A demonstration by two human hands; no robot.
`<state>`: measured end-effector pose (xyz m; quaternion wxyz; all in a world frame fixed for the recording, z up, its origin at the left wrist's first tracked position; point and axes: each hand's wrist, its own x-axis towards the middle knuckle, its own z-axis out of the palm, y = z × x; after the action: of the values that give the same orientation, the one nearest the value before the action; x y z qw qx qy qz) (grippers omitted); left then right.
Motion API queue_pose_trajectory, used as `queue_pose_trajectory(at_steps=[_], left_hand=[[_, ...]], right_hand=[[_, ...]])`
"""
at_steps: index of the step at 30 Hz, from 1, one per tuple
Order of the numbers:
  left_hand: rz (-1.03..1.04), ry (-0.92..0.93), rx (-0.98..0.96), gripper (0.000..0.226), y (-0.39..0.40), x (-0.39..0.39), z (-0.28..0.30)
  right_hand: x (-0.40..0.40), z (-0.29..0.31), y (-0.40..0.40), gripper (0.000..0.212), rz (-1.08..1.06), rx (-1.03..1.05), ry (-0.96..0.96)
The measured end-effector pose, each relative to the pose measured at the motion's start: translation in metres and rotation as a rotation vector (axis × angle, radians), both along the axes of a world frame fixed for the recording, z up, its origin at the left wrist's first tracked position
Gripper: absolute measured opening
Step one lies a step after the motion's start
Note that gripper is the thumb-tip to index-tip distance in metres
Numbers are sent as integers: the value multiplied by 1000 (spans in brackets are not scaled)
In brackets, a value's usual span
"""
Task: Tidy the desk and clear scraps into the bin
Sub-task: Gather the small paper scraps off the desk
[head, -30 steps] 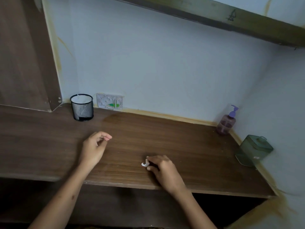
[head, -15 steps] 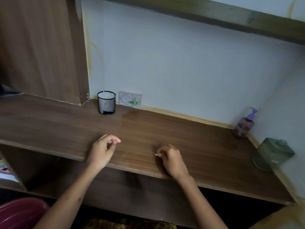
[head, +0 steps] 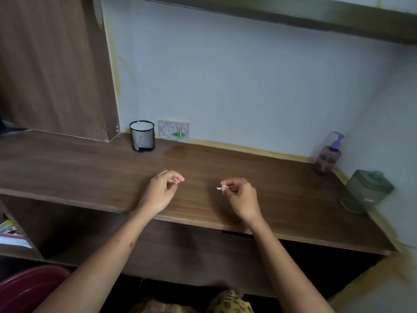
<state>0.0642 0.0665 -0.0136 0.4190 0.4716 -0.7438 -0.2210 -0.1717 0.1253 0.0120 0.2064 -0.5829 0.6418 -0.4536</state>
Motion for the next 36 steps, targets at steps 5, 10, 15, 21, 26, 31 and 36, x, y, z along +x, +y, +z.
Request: queue_pose_trajectory(at_steps=[5,10,15,21,26,31,36], left_hand=[[-98,-134,-12,31,-35,-13,25],[-17,-50,5,28,-48,4,44],[233,12,46,20,-4,64,48],[708,88,319,28,110,171,40],[876,55,456,20,181,234,39],[861,123,511,27,206,250,70],[812,162,576,39,200,240,113]], right_hand=[[-11,7,-46,18,81,59,-29],[4,9,-73,26,210,132,-268],[56,28,-62,29,285,233,-368],[168,31,-20,15,464,475,-325],[292,28,17,21,715,647,-310],[328,43,37,29,647,773,-165],[278,84,51,20,486,775,-77]])
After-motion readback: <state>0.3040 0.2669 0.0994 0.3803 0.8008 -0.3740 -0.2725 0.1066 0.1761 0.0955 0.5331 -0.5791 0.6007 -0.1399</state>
